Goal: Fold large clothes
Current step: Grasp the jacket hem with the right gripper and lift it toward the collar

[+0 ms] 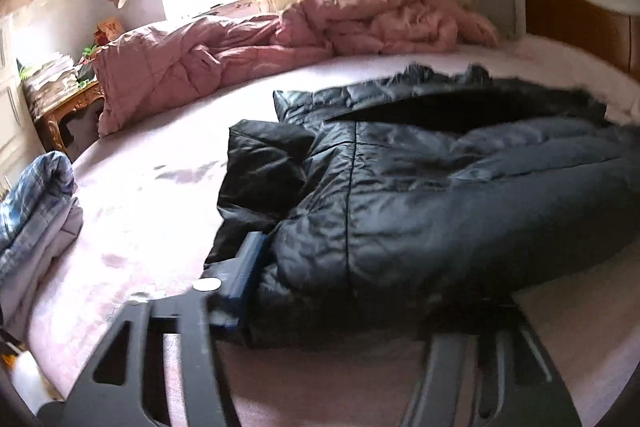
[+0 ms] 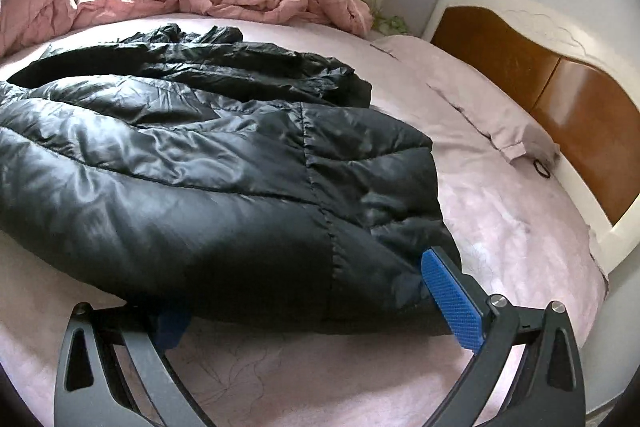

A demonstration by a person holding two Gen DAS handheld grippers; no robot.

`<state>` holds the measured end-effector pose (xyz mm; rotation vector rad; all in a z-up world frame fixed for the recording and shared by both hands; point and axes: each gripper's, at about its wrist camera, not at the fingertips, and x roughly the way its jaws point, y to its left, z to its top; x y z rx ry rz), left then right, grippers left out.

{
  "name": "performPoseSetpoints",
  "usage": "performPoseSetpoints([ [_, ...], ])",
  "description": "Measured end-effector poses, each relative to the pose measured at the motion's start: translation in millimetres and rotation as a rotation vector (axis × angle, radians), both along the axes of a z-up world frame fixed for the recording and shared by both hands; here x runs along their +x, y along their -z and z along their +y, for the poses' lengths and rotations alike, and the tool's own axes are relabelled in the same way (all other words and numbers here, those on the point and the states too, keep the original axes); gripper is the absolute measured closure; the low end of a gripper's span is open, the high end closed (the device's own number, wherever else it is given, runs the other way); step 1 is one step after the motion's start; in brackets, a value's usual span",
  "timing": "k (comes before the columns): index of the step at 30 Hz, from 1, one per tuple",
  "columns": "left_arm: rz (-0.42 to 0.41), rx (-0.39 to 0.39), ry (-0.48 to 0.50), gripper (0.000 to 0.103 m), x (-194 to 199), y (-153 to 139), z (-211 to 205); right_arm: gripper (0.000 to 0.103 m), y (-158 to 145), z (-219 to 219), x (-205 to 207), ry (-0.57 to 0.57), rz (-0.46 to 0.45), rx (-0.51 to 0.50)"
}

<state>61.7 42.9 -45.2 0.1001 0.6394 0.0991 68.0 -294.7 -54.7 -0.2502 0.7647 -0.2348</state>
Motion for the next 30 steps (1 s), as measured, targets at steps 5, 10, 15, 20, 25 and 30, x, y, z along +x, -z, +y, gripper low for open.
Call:
performPoseSetpoints([
  [5, -0.010, -0.050, 0.019, 0.082, -4.7, -11.1, -5.3, 0.068, -6.0, 1.7, -8.2, -0.040, -0.025, 0.042],
  [10, -0.009, -0.095, 0.019, 0.084, -20.3, -32.6, -0.5, 0.086, -23.6, -1.5, -27.9, -0.050, -0.071, 0.096],
  [15, -0.033, -0.115, 0.047, 0.084, -65.8, -56.6, 7.1, 0.090, -54.6, 0.5, -67.1, -0.091, -0.127, 0.137],
  [20, -0.073, -0.117, 0.068, 0.084, -95.9, -80.7, 14.8, 0.090, -78.3, 11.0, -106.7, -0.150, -0.164, 0.132],
  [25, 0.063, -0.099, 0.086, 0.080, -67.2, -105.9, 10.7, 0.090, -107.9, 13.7, -106.0, -0.153, -0.189, 0.128],
  [30, 0.133, -0.038, 0.116, 0.071, 13.1, -126.0, 15.0, 0.086, -129.9, 19.1, -45.5, -0.097, -0.169, 0.073],
])
